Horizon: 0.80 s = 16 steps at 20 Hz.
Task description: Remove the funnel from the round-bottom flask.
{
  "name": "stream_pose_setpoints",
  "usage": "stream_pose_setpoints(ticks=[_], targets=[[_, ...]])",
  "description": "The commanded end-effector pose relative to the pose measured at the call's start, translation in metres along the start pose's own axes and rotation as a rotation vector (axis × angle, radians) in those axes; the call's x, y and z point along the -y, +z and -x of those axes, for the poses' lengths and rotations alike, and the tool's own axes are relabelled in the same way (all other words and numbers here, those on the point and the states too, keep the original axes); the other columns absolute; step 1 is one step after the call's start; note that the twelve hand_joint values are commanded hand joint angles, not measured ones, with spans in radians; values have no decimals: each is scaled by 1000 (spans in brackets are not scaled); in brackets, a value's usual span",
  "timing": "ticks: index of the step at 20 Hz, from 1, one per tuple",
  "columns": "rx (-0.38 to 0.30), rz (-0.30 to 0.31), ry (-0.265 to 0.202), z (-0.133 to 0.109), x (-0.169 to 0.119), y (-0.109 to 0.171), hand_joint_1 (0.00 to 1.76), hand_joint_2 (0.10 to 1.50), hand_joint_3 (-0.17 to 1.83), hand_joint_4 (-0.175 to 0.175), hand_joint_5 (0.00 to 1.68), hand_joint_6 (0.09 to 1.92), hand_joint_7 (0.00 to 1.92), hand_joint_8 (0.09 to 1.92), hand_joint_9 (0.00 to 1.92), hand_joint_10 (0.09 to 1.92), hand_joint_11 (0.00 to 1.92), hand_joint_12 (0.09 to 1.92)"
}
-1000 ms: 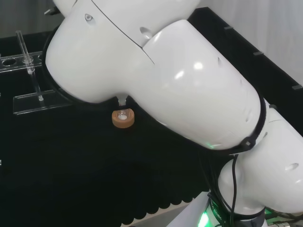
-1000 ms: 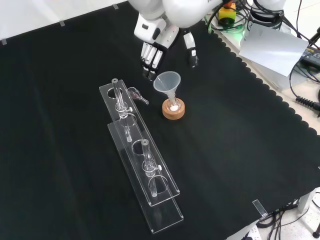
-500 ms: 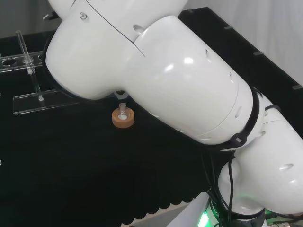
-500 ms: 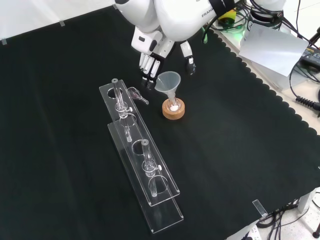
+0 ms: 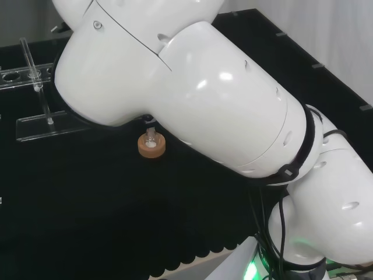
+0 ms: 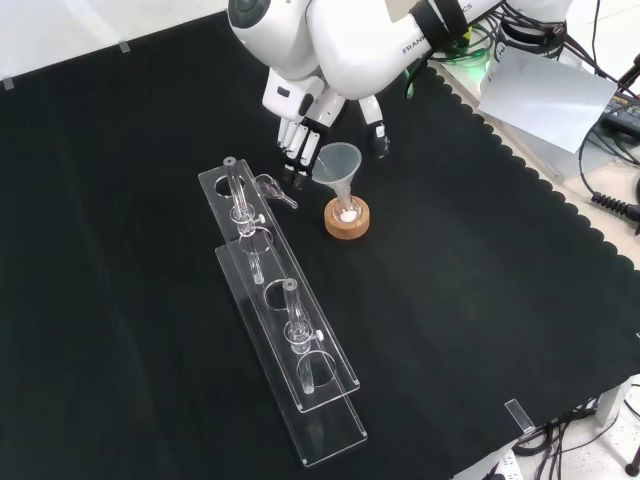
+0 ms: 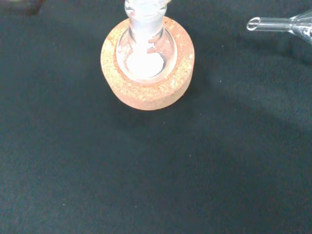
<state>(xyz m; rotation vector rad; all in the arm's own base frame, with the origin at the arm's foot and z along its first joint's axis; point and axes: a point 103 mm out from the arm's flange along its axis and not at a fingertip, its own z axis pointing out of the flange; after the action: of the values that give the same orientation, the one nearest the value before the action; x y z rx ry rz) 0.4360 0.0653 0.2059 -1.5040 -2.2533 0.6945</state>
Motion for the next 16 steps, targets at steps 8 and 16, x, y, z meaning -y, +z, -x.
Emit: stream_pose_setpoints(ticks=[8, 16], targets=[[57, -30, 7, 0, -9, 7, 677, 718, 230, -29, 189, 87, 0, 664, 373, 784, 454, 1417], [111, 28, 19, 0, -9, 6, 773, 701, 383, -34, 321, 87, 138, 694, 619, 616, 484, 1384]])
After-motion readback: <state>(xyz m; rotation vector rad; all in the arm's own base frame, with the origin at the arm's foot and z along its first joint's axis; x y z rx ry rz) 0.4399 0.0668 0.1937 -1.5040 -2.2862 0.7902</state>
